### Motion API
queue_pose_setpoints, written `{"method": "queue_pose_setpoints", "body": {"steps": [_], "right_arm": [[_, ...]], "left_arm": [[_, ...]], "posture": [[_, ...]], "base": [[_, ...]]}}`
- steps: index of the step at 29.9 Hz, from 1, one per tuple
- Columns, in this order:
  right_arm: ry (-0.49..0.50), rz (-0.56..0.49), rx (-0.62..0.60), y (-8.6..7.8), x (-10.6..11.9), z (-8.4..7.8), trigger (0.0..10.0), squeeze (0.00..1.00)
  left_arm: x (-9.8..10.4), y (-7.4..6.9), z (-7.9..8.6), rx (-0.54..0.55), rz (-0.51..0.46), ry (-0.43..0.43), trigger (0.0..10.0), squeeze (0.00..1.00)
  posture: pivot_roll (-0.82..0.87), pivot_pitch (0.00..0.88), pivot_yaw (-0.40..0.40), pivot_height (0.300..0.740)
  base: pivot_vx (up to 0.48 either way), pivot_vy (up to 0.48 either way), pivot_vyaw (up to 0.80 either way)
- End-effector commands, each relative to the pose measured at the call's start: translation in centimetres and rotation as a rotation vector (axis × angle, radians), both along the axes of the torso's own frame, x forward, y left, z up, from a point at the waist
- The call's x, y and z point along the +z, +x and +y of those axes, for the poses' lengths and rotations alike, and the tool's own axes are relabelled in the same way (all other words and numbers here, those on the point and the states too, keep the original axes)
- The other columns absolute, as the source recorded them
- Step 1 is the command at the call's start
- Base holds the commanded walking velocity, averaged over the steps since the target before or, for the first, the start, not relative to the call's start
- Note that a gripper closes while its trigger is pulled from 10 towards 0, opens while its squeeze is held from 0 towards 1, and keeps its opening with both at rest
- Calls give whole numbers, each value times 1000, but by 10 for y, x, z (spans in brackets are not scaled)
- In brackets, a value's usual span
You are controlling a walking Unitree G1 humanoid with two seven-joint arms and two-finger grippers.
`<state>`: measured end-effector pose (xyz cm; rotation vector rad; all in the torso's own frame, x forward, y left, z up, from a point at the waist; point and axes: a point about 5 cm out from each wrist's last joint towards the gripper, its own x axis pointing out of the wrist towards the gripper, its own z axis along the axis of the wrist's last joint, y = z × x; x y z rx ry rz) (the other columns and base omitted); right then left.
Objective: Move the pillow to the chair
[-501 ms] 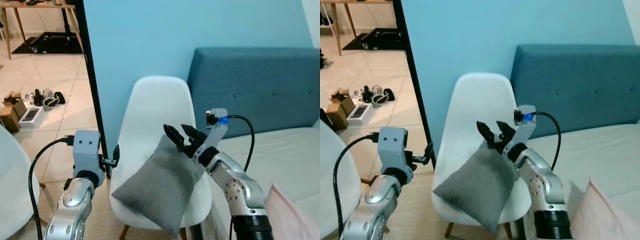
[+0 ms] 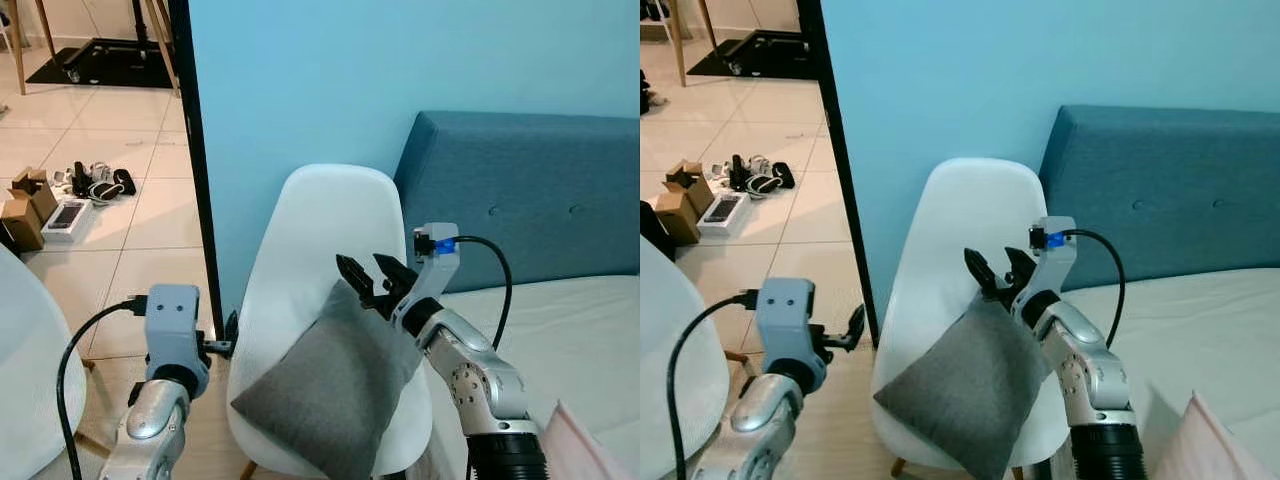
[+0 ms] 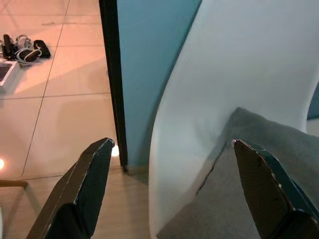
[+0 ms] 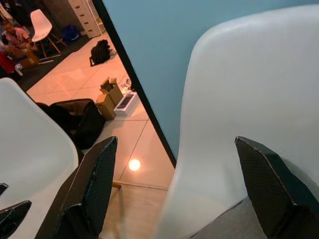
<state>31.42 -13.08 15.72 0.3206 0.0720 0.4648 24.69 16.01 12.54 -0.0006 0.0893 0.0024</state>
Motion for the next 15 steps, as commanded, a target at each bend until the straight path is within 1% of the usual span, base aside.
{"method": "queue_pose_setpoints", "body": {"steps": [1,15], "right_arm": [[-8,9,-17,1,-3,-3,10000,0],[11,16,-33,4,-3,-3,10000,0]], "left_arm": [[-3,0,-4,-9,14,-9,10000,0],[0,2,-5,-19,2,2,10000,0]], "posture": [[-61,0,-108,740],[-57,0,-111,740]], "base": [[-341,0,0],[-383,0,0]]}}
